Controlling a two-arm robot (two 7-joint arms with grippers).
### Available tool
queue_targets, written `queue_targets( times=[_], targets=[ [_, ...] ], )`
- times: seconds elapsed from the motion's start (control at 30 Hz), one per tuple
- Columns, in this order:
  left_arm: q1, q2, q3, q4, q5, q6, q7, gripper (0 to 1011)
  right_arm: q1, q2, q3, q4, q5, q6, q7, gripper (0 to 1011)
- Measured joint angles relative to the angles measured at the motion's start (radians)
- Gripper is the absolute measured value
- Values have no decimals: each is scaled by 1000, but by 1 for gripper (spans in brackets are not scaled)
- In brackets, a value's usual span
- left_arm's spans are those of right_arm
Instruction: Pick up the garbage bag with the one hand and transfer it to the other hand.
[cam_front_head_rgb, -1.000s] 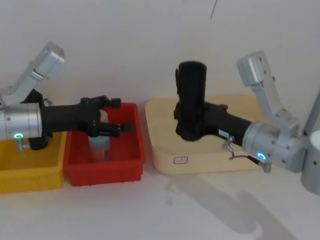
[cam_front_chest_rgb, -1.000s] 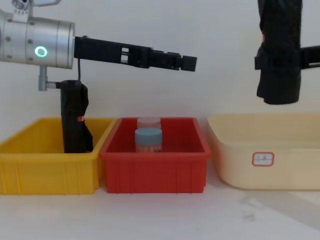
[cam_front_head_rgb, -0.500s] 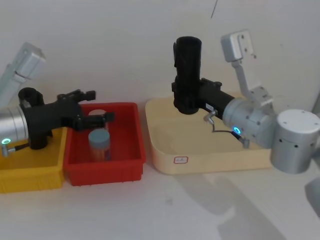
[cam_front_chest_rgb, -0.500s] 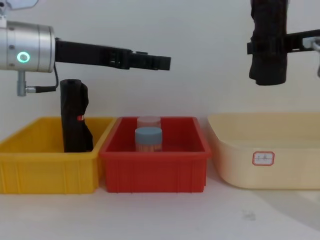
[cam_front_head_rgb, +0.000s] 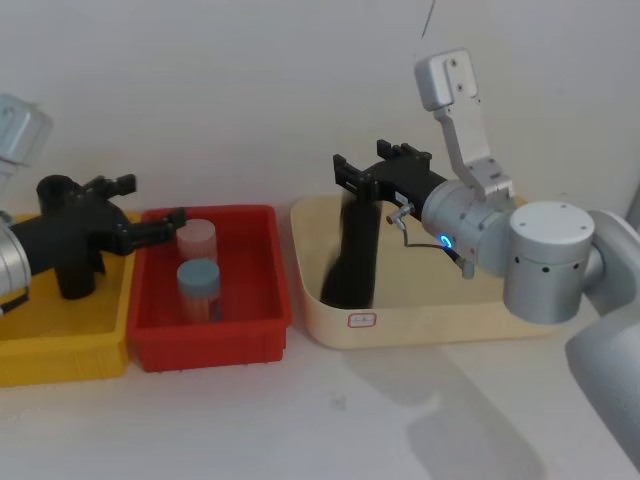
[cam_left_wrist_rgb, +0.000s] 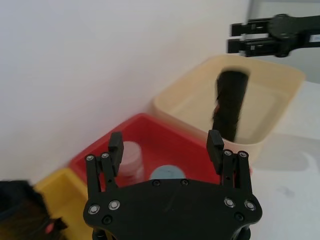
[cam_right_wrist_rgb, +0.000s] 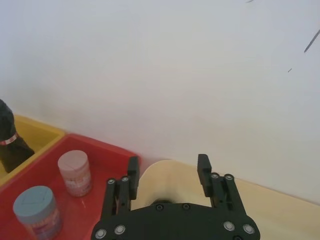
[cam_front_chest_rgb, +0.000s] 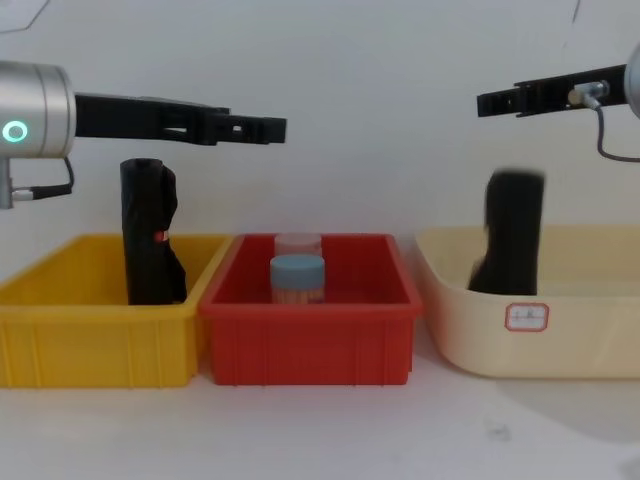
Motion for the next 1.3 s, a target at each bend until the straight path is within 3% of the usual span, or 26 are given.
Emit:
queue_targets(
  times=[0.27, 0.4, 1.0, 1.3],
  targets=[
    [53, 5, -39, -41, 17, 2, 124, 1000, 19, -17, -7, 30, -13, -1, -14, 933],
    [78, 4, -59, -58, 26, 2, 180, 1000, 24, -21, -8, 38, -17, -1, -17, 1001],
    [173, -20, -142, -104, 81, -8, 436, 1000, 34, -29, -13, 53, -25, -2, -22, 1000],
    [201, -31, -169, -111, 100, -19, 508, 1000, 26, 1, -37, 26, -25, 12, 45, 1000]
  ],
)
